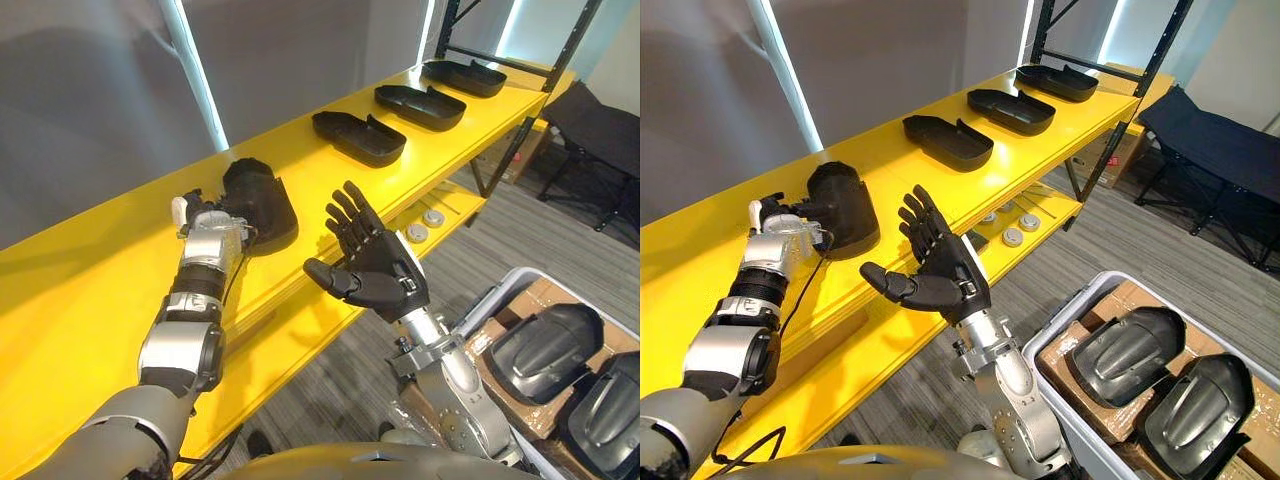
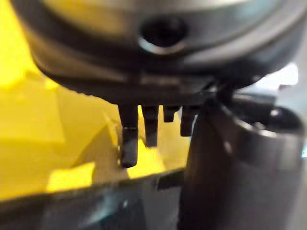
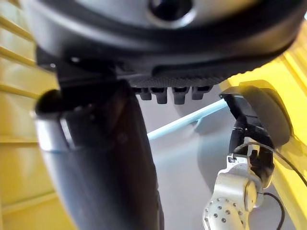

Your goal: Walk over and take three plastic housings, then place them on the shelf

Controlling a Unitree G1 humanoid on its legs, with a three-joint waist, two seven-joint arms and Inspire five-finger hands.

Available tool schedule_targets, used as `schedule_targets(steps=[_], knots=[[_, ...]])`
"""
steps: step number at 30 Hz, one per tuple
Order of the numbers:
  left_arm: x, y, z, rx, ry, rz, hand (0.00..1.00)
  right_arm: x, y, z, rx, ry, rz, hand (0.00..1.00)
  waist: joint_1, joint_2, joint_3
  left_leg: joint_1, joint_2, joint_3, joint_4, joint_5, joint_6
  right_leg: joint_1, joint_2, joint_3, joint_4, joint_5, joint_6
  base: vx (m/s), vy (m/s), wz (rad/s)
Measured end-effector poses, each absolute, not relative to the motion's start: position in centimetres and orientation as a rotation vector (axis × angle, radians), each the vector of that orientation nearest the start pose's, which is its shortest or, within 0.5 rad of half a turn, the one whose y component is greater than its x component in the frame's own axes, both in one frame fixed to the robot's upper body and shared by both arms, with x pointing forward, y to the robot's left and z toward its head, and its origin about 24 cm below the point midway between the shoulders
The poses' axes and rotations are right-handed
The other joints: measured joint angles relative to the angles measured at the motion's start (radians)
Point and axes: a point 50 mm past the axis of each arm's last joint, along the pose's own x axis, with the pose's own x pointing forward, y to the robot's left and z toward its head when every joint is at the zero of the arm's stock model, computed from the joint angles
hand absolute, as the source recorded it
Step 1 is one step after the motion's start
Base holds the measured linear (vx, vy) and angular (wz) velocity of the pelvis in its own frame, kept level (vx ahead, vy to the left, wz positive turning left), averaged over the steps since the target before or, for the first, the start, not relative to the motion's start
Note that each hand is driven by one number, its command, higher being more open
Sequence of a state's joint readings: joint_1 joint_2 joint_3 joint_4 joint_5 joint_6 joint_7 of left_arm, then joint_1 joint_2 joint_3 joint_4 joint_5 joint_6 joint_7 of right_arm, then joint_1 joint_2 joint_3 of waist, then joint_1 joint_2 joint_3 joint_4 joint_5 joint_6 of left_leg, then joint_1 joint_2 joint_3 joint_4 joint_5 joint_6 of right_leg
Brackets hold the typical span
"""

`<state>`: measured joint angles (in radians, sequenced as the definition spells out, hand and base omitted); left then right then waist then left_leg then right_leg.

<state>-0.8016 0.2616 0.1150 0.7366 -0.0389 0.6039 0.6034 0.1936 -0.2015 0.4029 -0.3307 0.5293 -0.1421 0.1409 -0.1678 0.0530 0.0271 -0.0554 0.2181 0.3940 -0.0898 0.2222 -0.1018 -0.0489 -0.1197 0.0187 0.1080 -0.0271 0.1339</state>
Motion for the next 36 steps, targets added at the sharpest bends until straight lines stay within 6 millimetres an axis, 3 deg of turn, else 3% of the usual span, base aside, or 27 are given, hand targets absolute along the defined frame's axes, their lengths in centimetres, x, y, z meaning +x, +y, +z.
schedule_targets(steps=[5,11,14,18,20,23,25,26,27,30,32,34,36], knots=[[37.1,24.8,11.6,0.423,0.422,0.741,1.0,18.8,-9.3,7.1,0.462,-0.123,0.488,1.0,0.0,0.007,0.004,0.008,0.0,-0.001,0.0,-0.007,-0.006,0.001,0.0,-0.002,0.016,-0.013,-0.003,0.0,-0.006,0.01],[37.6,25.4,13.3,0.32,0.314,0.76,1.0,18.2,-9.5,6.4,0.467,-0.091,0.478,1.0,0.001,0.007,0.004,0.008,0.0,-0.004,0.0,-0.013,-0.005,0.002,0.0,-0.003,0.015,-0.017,-0.008,0.0,-0.003,0.01],[38.1,24.5,14.4,0.265,0.199,0.738,1.0,17.9,-9.4,6.2,0.452,-0.087,0.492,1.0,0.001,0.008,0.004,0.003,-0.001,-0.013,0.0,-0.011,-0.004,0.005,-0.001,-0.013,0.014,-0.017,-0.009,0.0,-0.021,0.1],[38.3,21.9,18.4,0.224,-0.075,0.664,1.0,17.8,-9.4,6.2,0.367,-0.096,0.493,1.0,0.018,0.009,0.005,-0.007,-0.006,-0.034,0.0,0.002,0.002,0.005,-0.003,-0.021,0.015,-0.015,-0.005,0.01,-0.015,0.1],[37.8,20.5,20.6,0.166,-0.23,0.603,1.0,18.0,-9.6,6.4,0.325,-0.111,0.478,1.0,0.025,0.013,0.006,-0.007,-0.013,-0.047,0.0,0.003,0.003,0.011,-0.009,-0.033,0.019,-0.017,0.0,0.02,-0.012,0.16],[35.6,19.7,21.8,0.04,-0.411,0.516,1.0,18.9,-9.8,7.3,0.253,-0.162,0.483,1.0,0.029,0.027,0.004,-0.007,-0.025,-0.065,0.0,0.002,0.004,0.018,-0.021,-0.045,0.028,-0.027,0.007,0.02,0.0,0.17],[33.0,19.1,21.3,-0.017,-0.509,0.447,1.0,19.5,-10.0,8.5,0.223,-0.221,0.461,1.0,0.048,0.036,0.005,-0.007,-0.027,-0.077,0.001,0.002,0.004,0.023,-0.023,-0.058,0.033,-0.033,0.007,0.0,-0.029,0.33],[27.8,18.5,18.0,-0.079,-0.532,0.346,1.0,20.9,-10.8,10.1,0.132,-0.307,0.373,1.0,0.088,0.041,0.006,-0.008,-0.03,-0.125,0.0,-0.007,-0.005,0.044,-0.023,-0.1,0.031,-0.055,-0.001,-0.01,-0.064,0.63],[26.4,18.5,16.5,-0.101,-0.498,0.339,1.0,21.3,-11.3,10.4,0.102,-0.317,0.327,1.0,0.107,0.04,0.006,-0.012,-0.032,-0.152,0.0,-0.01,-0.008,0.055,-0.023,-0.122,0.029,-0.064,0.0,-0.02,-0.068,0.73],[24.8,19.5,13.6,-0.086,-0.395,0.381,1.0,22.3,-12.0,10.3,0.057,-0.302,0.255,1.0,0.147,0.023,0.008,-0.039,-0.046,-0.2,0.007,-0.017,-0.022,0.067,-0.037,-0.16,0.0,-0.062,-0.001,-0.01,-0.008,0.45],[23.7,20.3,12.3,-0.084,-0.357,0.392,1.0,22.4,-12.1,9.9,0.047,-0.276,0.239,1.0,0.153,0.021,0.004,-0.038,-0.055,-0.226,0.006,0.0,-0.013,0.072,-0.029,-0.159,-0.007,-0.058,0.005,0.04,0.003,0.02],[21.6,21.2,10.5,-0.11,-0.304,0.386,1.0,21.8,-12.2,8.9,0.065,-0.223,0.193,1.0,0.152,-0.006,0.002,-0.041,-0.069,-0.23,0.005,-0.008,-0.01,0.081,-0.04,-0.159,-0.026,-0.05,0.004,0.08,0.007,0.05],[20.5,21.5,9.7,-0.119,-0.278,0.385,1.0,21.4,-12.3,8.2,0.082,-0.182,0.175,1.0,0.159,-0.018,0.003,-0.041,-0.072,-0.23,0.005,-0.009,-0.008,0.081,-0.042,-0.159,-0.026,-0.05,0.003,0.06,0.003,0.01]])
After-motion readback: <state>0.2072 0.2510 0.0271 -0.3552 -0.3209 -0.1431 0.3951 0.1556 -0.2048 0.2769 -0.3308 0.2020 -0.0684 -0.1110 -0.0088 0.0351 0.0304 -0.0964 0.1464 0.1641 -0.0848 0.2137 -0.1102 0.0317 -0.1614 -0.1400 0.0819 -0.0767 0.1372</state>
